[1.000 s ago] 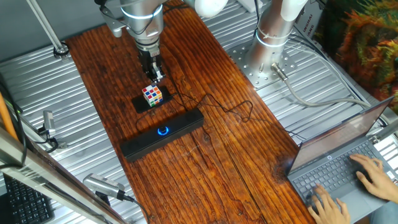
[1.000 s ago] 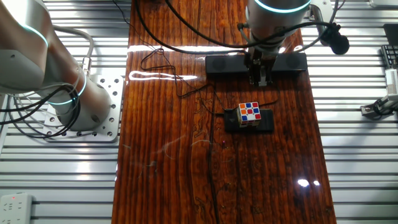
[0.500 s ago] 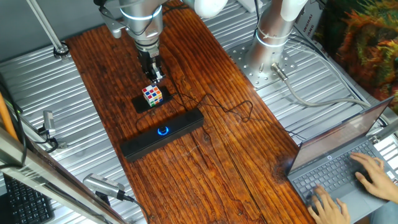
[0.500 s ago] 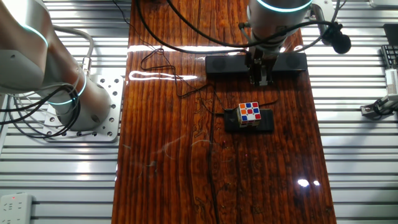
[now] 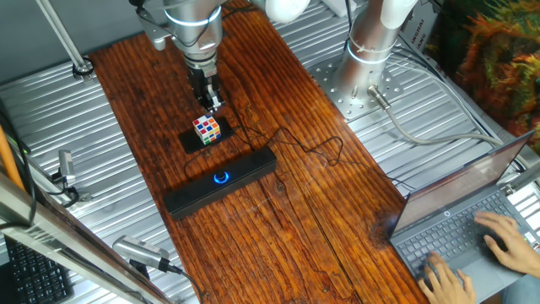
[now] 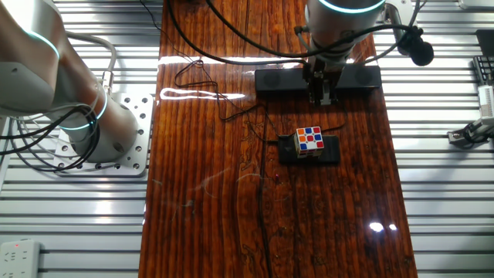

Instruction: Turn the knob to increase the volume of the speaker

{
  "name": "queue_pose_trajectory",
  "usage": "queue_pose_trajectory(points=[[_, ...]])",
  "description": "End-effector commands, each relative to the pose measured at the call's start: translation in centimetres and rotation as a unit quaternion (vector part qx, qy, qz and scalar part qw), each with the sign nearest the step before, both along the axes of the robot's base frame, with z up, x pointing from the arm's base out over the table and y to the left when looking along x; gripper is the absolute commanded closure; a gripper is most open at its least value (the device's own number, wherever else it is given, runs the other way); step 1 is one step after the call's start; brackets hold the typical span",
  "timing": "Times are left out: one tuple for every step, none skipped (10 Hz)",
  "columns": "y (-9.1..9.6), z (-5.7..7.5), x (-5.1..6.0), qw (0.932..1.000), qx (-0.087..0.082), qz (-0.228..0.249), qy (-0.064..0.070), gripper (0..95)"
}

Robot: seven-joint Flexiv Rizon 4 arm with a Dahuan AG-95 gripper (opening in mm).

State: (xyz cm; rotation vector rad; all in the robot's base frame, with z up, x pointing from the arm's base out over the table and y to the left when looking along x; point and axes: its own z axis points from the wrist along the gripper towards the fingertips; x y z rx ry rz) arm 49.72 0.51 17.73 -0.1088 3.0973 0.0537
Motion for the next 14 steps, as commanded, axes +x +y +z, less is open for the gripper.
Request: queue_pose_trajectory(points=[[0.1, 0.1, -0.1, 1.0000, -0.003, 0.002, 0.004, 95.0], [0.1, 0.1, -0.1, 1.0000, -0.002, 0.006, 0.006, 95.0], [0.1, 0.1, -0.1, 0.9999, -0.001, 0.007, 0.010, 95.0], [0.1, 0.1, -0.1, 0.9999, -0.002, 0.009, 0.009, 95.0], [0.1, 0.2, -0.1, 0.9999, -0.002, 0.010, 0.009, 95.0], [0.2, 0.3, -0.3, 0.9999, -0.002, 0.012, 0.010, 95.0], [0.2, 0.3, -0.3, 0.9999, 0.001, 0.013, 0.010, 95.0], [0.3, 0.3, -0.3, 0.9998, 0.003, 0.015, 0.009, 95.0], [0.3, 0.3, -0.3, 0.9998, 0.005, 0.015, 0.009, 95.0], [0.3, 0.3, -0.2, 0.9998, 0.006, 0.019, 0.009, 95.0], [1.3, 0.2, 0.4, 0.9996, 0.013, 0.024, 0.005, 95.0], [3.0, 0.5, 1.2, 0.9997, 0.014, 0.021, 0.007, 95.0], [3.9, 0.6, 1.4, 0.9997, 0.015, 0.020, 0.007, 95.0], [5.9, 0.9, 2.0, 0.9996, 0.016, 0.021, 0.007, 95.0]])
